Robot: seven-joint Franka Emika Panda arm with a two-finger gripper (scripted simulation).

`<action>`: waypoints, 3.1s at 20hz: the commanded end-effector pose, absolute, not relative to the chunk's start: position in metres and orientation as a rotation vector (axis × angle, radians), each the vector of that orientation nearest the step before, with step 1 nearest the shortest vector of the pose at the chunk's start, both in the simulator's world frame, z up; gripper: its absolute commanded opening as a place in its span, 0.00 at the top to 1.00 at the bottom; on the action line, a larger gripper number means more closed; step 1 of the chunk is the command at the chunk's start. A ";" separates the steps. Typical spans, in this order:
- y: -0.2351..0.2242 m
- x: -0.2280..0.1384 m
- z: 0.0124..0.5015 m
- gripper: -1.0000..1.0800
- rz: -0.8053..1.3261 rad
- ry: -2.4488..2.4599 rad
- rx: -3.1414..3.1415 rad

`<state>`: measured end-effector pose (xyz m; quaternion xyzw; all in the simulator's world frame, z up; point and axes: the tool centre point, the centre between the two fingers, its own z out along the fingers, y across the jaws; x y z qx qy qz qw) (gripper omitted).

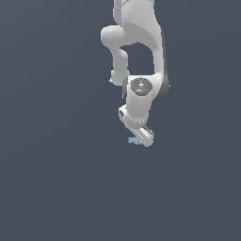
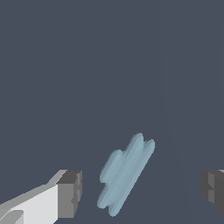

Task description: Pick up the object and move it to a goal position.

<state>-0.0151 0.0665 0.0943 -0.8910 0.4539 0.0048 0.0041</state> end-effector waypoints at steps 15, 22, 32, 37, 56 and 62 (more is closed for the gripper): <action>0.093 -0.026 0.067 0.04 0.006 1.939 -2.469; 0.098 -0.029 0.061 0.04 0.002 2.052 -2.378; 0.100 -0.029 0.058 0.04 0.000 2.084 -2.351; 0.100 -0.030 0.043 0.04 0.001 2.085 -2.350; 0.100 -0.030 0.009 1.00 0.001 2.089 -2.346; 0.100 -0.028 0.012 1.00 -0.001 2.088 -2.346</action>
